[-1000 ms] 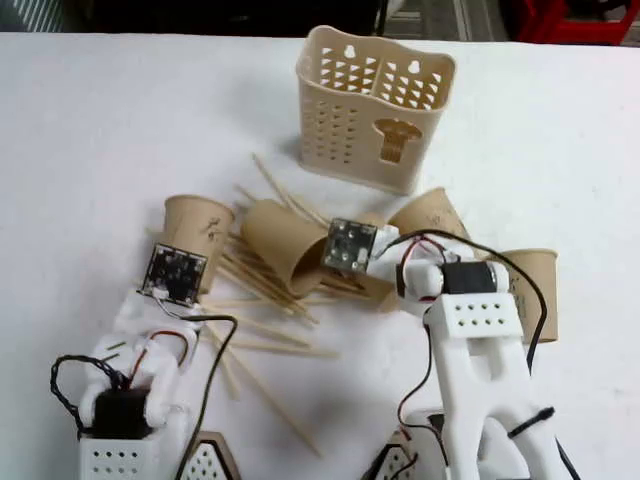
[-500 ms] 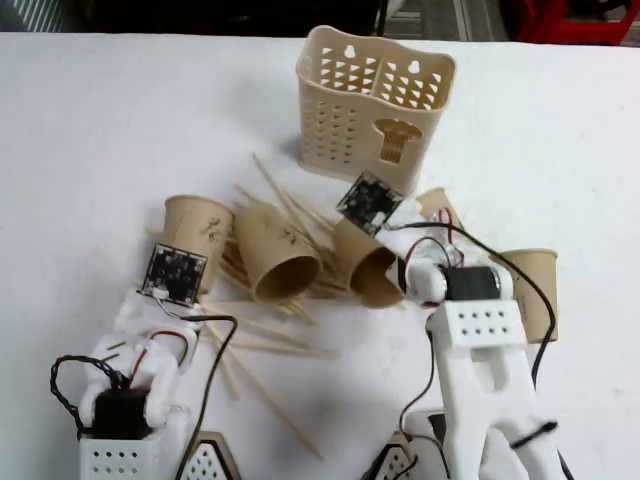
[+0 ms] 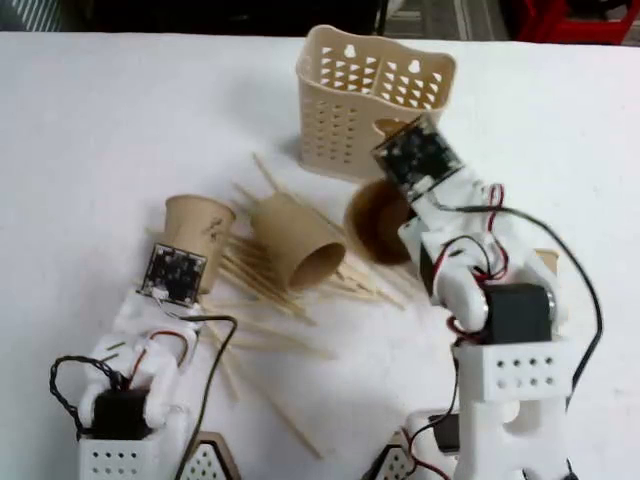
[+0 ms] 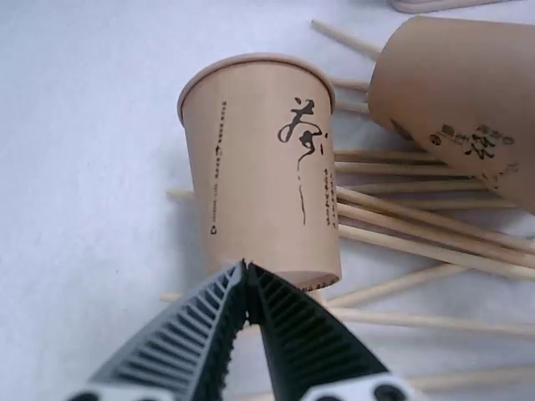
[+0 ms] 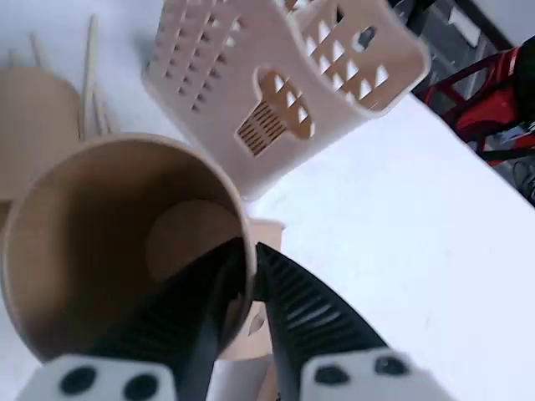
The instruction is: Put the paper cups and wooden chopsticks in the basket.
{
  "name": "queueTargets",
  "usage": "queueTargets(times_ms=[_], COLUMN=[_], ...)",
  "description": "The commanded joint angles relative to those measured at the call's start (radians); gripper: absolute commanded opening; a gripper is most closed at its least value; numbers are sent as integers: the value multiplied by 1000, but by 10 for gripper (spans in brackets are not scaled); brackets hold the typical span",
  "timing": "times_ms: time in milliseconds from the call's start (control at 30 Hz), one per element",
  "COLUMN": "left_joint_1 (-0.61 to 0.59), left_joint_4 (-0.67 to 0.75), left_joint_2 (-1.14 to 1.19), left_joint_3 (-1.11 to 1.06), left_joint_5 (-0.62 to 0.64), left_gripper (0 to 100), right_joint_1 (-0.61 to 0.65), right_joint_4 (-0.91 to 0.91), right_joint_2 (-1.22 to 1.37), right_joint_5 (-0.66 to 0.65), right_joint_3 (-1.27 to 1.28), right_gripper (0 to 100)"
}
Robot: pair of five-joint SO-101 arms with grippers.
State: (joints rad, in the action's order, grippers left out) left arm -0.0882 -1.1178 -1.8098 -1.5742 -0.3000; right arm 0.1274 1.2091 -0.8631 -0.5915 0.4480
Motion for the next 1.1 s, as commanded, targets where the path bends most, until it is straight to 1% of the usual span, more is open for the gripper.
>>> queueTargets(times_ms=[0,167,400,633,800,900,1067], left_joint_1=[-8,-8,-8,-8,-8,-8,-8], left_joint_4=[21,21,21,21,21,21,21], left_joint_2=[-13,-13,-13,-13,-13,-13,-13], left_joint_3=[6,6,6,6,6,6,6], left_joint_5=[-2,-2,-2,-2,-2,-2,-2], left_gripper=[24,24,24,24,24,24,24], right_joint_1=[7,-1,-1,-5,-68,-99,-120], right_joint_4=[2,-1,-85,-110,-110,-105,-97], right_joint_2=[-12,119,374,618,789,885,983], right_joint_5=[63,186,328,387,479,502,502], right_joint_3=[-137,-334,-614,-862,-1002,-1063,-1082], right_gripper=[19,19,19,19,20,20,20])
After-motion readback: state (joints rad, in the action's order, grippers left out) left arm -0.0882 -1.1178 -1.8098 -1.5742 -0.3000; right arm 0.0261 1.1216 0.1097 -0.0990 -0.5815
